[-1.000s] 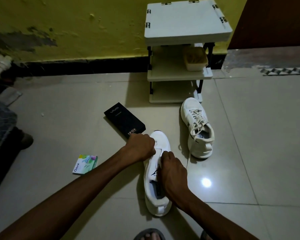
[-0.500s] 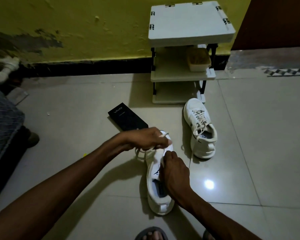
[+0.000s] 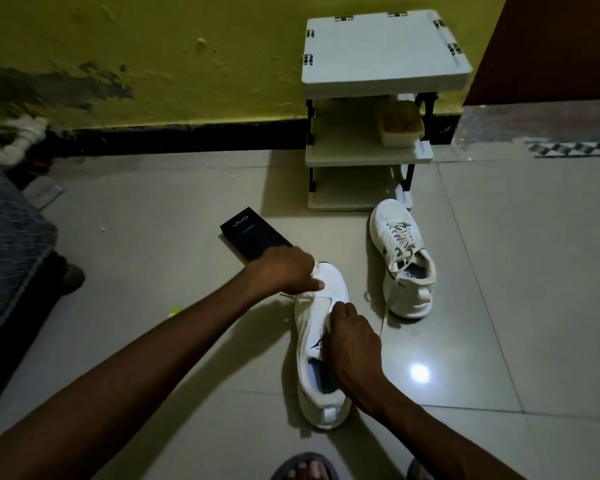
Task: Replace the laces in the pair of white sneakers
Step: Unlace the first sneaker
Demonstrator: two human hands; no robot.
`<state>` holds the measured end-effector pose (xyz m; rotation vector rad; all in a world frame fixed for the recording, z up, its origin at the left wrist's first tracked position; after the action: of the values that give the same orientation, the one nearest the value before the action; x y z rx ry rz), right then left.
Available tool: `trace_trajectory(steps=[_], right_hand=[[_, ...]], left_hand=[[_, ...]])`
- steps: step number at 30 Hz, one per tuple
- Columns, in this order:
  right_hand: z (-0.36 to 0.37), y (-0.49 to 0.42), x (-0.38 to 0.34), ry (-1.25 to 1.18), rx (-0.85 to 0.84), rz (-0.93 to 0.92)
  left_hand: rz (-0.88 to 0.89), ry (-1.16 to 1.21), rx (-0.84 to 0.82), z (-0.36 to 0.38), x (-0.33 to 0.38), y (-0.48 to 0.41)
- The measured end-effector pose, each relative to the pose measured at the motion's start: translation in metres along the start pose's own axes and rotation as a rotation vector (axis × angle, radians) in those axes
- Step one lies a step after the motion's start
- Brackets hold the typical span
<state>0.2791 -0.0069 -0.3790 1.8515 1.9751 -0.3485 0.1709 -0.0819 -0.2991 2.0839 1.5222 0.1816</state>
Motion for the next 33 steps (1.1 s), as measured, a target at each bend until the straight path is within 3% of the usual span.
trace_trajectory(steps=[3, 11, 18, 23, 26, 31, 33], right_hand=[[0.000, 0.000, 0.000, 0.004, -0.001, -0.001], [0.003, 0.000, 0.001, -0.021, 0.033, -0.005], [0.001, -0.002, 0.002, 0.043, 0.045, -0.010], [-0.001, -0.002, 0.001, 0.020, 0.077, -0.046], [0.001, -0.003, 0.001, 0.010, 0.041, -0.066], [0.000, -0.001, 0.001, 0.018, 0.029, -0.056], [0.002, -0.003, -0.002, 0.036, 0.020, -0.058]], left_hand=[[-0.022, 0.010, -0.043, 0.036, 0.004, -0.006], [-0.064, 0.108, 0.146, 0.050, 0.005, -0.018], [-0.026, 0.474, 0.334, 0.044, 0.008, -0.014], [-0.101, 0.882, 0.209, 0.056, -0.003, -0.014], [-0.049, 1.080, 0.179, 0.050, 0.001, -0.009], [-0.040, 1.276, 0.135, 0.047, 0.001, -0.005], [-0.042, 1.190, 0.125, 0.054, -0.003, -0.009]])
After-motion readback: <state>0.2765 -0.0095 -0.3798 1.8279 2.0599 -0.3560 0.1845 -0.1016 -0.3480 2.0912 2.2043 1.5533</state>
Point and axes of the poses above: each hand's wrist, its own y-axis away from the middle knuckle, its own z-axis out of the palm, x = y × z, the point moved 7 cm from there along -y, towards the middle knuckle, and after that the axes turned 14 degrees about -z, right-handed, at the moved point
